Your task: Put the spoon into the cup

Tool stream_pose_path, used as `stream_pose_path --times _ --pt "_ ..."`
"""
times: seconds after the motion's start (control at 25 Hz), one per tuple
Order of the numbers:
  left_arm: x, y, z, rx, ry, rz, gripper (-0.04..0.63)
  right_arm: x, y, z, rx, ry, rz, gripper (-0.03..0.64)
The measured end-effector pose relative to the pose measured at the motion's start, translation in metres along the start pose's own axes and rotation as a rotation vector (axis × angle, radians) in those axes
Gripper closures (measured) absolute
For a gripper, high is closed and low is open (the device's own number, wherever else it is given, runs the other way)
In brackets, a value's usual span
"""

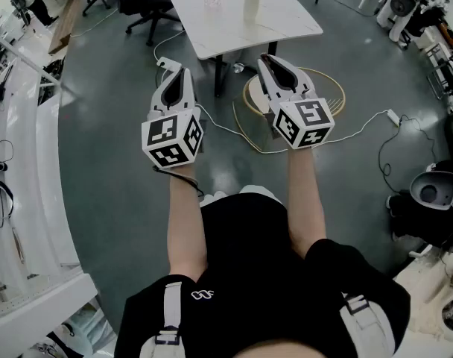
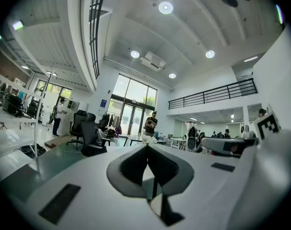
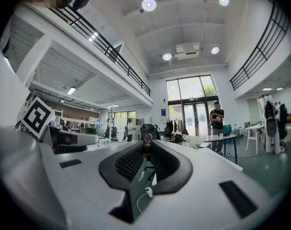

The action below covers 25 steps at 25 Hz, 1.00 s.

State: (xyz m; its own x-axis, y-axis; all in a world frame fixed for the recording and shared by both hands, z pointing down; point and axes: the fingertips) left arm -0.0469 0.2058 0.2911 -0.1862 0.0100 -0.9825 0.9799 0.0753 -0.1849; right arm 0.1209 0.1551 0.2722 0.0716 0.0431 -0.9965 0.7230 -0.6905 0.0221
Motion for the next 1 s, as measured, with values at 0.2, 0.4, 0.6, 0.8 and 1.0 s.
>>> stream_pose_path --times 0.2,0.4,0.6,0.8,1.0 --pt "-0.003 0.001 -0.002 0.001 -0.005 0.000 0.580 -0.001 0.000 -0.001 0.002 0.002 0.007 0.565" --pt "-0.006 -0.012 -0.008 0.018 -0.005 -0.017 0.580 -0.004 0.001 -0.001 -0.029 0.029 0.075 0.565" --pt "-0.013 -0.021 -0.007 0.033 -0.011 -0.048 0.580 -0.011 0.007 -0.002 -0.052 -0.003 0.052 0.565" --pt "-0.018 -0.023 -0.008 0.028 -0.012 -0.073 0.580 -0.014 0.015 -0.006 -0.084 -0.020 0.046 0.565" --pt "-0.010 -0.040 -0.008 0.054 0.007 -0.080 0.580 -0.011 0.012 0.007 -0.088 -0.015 0.040 0.565"
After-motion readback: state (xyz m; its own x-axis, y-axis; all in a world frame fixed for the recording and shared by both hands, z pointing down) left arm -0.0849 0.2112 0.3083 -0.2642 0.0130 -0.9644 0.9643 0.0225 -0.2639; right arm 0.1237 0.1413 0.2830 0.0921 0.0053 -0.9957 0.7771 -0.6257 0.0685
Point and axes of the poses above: the fingertips, and each gripper's own axes: z forward along the fingers, y to its right, x out of its top, and after that the axes turned 3 degrees about y, right-handed
